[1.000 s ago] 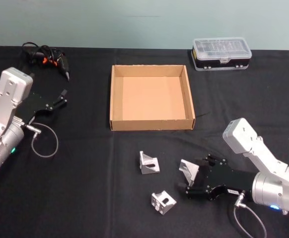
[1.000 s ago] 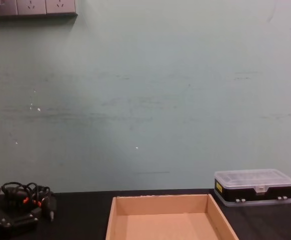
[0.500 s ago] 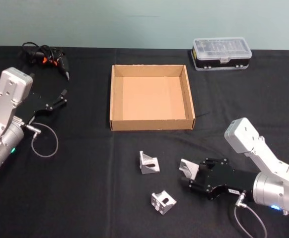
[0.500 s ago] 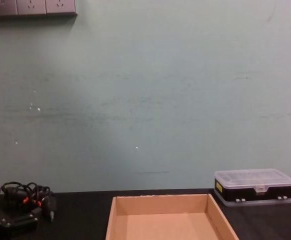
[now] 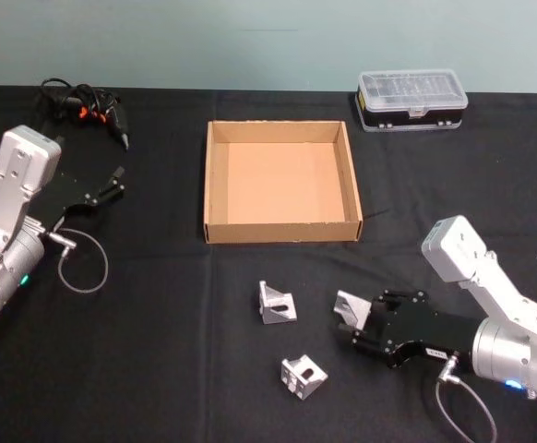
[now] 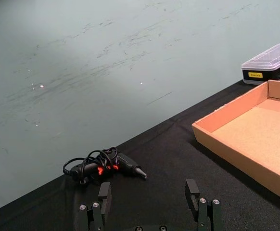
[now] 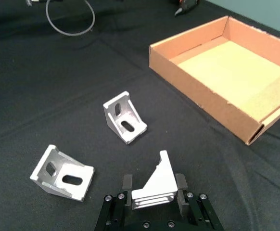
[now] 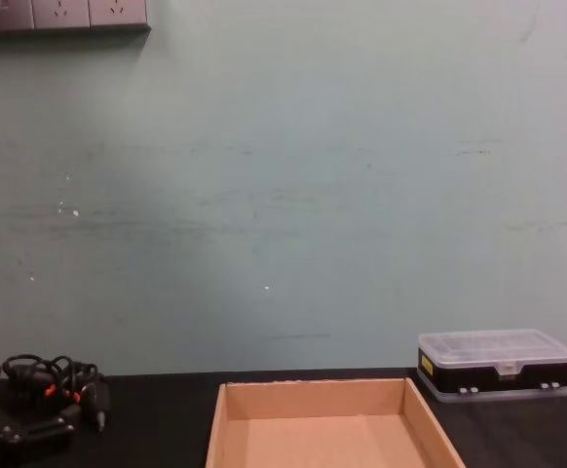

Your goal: Use one hand to pick up the angle iron from the table and place it into the box.

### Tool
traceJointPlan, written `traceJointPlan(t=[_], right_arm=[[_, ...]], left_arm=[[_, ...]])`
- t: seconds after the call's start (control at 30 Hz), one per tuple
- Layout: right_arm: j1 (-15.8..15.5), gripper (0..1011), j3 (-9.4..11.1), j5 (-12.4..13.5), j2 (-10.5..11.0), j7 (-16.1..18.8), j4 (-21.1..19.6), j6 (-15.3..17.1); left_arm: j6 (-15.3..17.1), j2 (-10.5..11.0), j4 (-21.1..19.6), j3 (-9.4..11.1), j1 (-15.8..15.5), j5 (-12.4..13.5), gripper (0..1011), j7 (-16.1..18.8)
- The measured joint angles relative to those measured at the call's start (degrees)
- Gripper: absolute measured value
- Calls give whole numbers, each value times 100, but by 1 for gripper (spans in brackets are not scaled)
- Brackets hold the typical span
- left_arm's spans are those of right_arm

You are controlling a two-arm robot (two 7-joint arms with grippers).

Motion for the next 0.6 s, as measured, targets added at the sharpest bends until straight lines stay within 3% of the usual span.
traceJointPlan(t=[0.13,0.37,0.6], right_arm=[[-83,533,121,70,35,-61,-173,-38],[-325,533,650,333,119,-354,-766,-159],[-282,533,963,467,87,-525,-1008,-221]], left_arm=[[0,0,0,0,0,0,1011,0],[0,0,0,0,0,0,1011,0],[0,0,0,0,0,0,1011,0]])
